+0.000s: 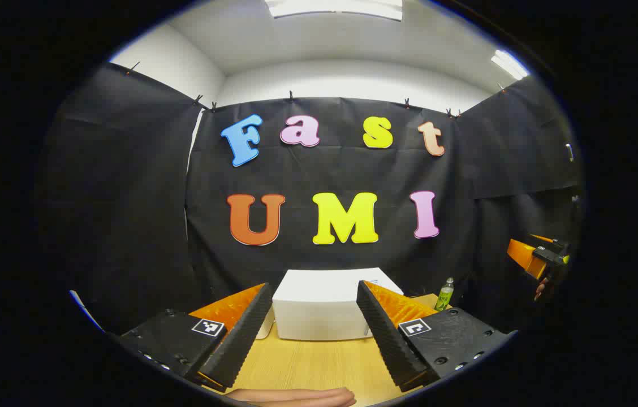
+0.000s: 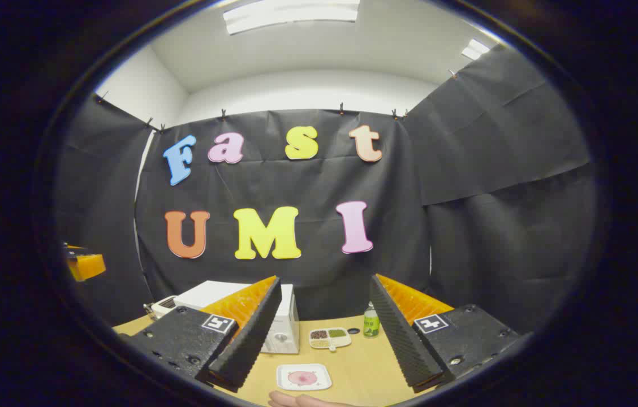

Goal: Open the microwave oven with the left hand, put the food in, and close the microwave oven.

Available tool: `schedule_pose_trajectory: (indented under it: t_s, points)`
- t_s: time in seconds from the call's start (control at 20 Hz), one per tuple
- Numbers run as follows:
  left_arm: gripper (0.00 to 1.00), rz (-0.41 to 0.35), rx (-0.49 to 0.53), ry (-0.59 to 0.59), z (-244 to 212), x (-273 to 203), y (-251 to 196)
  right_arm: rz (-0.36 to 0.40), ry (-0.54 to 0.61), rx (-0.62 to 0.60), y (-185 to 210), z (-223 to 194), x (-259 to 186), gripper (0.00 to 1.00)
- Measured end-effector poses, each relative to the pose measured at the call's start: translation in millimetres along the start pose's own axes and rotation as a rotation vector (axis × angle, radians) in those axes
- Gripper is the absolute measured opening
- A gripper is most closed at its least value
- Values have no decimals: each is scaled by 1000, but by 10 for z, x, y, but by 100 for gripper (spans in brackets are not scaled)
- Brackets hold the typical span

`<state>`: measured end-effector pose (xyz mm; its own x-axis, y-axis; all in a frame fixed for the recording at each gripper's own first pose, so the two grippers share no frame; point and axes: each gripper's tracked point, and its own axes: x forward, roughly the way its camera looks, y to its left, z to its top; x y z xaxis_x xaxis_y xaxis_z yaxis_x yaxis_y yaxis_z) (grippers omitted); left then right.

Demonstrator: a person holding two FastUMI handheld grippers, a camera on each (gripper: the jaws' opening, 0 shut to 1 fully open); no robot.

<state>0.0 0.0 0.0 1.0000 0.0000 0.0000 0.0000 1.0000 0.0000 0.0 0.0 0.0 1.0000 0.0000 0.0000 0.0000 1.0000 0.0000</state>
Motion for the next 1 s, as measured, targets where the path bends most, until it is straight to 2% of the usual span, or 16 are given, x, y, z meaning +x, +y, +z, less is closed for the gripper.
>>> schedule_pose_trajectory:
  t_s: [0.05, 0.1, 0.15, 0.2, 0.3, 0.35, 0.4, 0.45, 0.65, 0.95, 1.0]
  points:
    - [95, 10, 6, -19, 53, -24, 24, -1, -7, -2, -11, 37, -12, 100]
    - [96, 22, 12, -32, 91, -29, 58, -4, -13, -6, -32, 58, -20, 94]
    - [86, 27, 20, -40, 113, -55, 65, -8, -14, -9, -55, 78, -22, 100]
    - [95, 26, 23, -39, 107, -65, 52, -13, -16, -4, -80, 94, -38, 94]
    - [95, 9, 28, -33, 74, -68, -20, -34, -28, 15, -154, 147, -44, 93]
    - [86, 6, 33, -38, 90, -61, -26, -43, -34, 17, -191, 178, -57, 94]
    - [96, 5, 36, -48, 101, -63, -34, -48, -38, 19, -216, 203, -63, 94]
    - [95, 1, 37, -51, 93, -52, -54, -49, -38, 20, -230, 215, -64, 100]
    - [95, -29, 47, -39, 11, -10, -168, -54, -31, 14, -299, 214, -40, 100]
    - [95, -24, 13, -79, -128, 254, -340, -57, -33, -6, -429, 74, 28, 100]
    - [95, -4, 0, -81, -196, 332, -344, -62, -31, -6, -473, 29, 49, 100]
